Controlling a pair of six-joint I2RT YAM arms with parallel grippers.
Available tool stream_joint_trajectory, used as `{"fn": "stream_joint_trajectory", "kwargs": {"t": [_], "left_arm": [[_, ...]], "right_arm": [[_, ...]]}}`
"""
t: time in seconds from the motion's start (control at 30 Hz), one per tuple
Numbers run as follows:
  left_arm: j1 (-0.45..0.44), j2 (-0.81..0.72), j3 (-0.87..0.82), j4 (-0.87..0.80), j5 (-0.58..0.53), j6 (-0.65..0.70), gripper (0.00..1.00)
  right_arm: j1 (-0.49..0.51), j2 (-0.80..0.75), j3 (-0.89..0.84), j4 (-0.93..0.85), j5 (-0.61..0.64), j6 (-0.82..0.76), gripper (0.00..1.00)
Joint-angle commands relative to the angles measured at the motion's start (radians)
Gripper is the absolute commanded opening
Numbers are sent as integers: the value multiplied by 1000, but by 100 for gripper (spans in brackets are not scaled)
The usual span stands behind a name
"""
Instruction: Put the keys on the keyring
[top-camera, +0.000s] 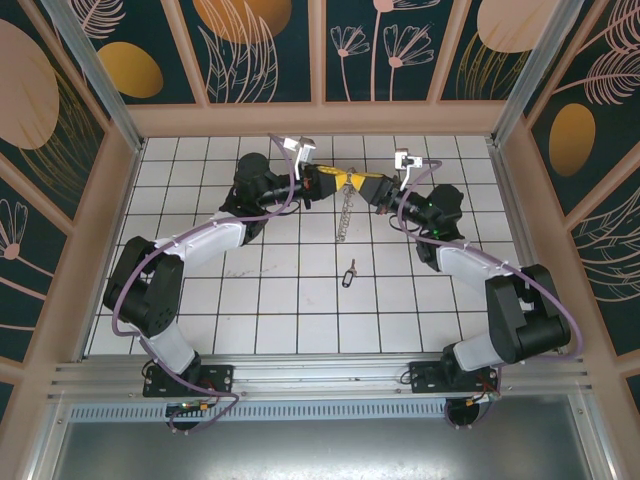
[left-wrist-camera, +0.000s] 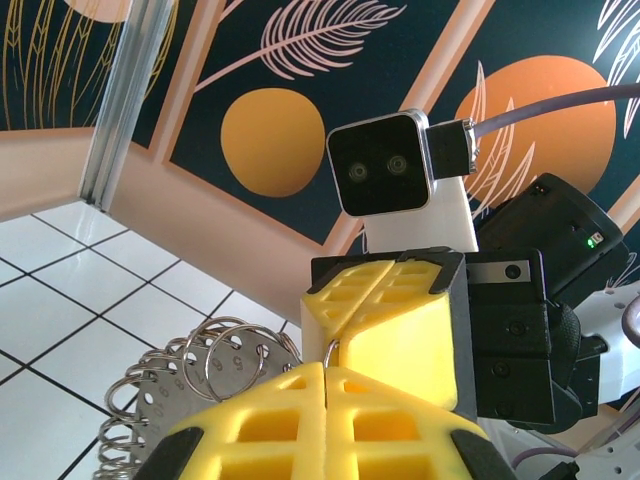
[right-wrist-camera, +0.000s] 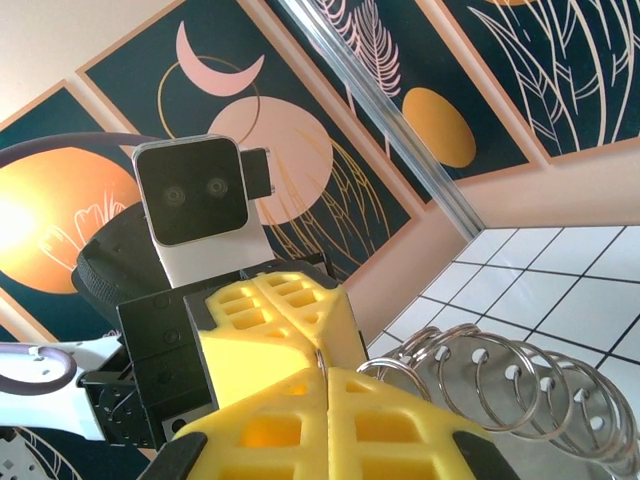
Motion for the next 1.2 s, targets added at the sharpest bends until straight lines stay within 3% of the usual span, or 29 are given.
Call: {"fn": "stream_joint_trajectory", "kwargs": {"t": [0.0,0.17,0.3,0.47,0.63,0.83,1.17], "left_arm": [[-9,-35,34,40,21,-6,0],[-7,-101,40,-60,-44,76,31],[-8,-163,50,-164,-77,164,41],[-6,-216,84,-325,-90,285,47],[-6,-206,145,-481,-72,383,46],[4,-187,173,-530,-23,393,44],[59,-187,168,-473,95,323,48]], "right_arm": [[8,5,51,17,-41,-52,0],[-6,-49,90,-151,-55,-253,0],[-22,-80,130,-260,-94,-364,0],[-35,-104,197,-417,-170,-490,0],[-40,-105,248,-491,-219,-533,0],[-43,-102,248,-415,-243,-470,0],[-44,-104,238,-253,-293,-335,0]]}}
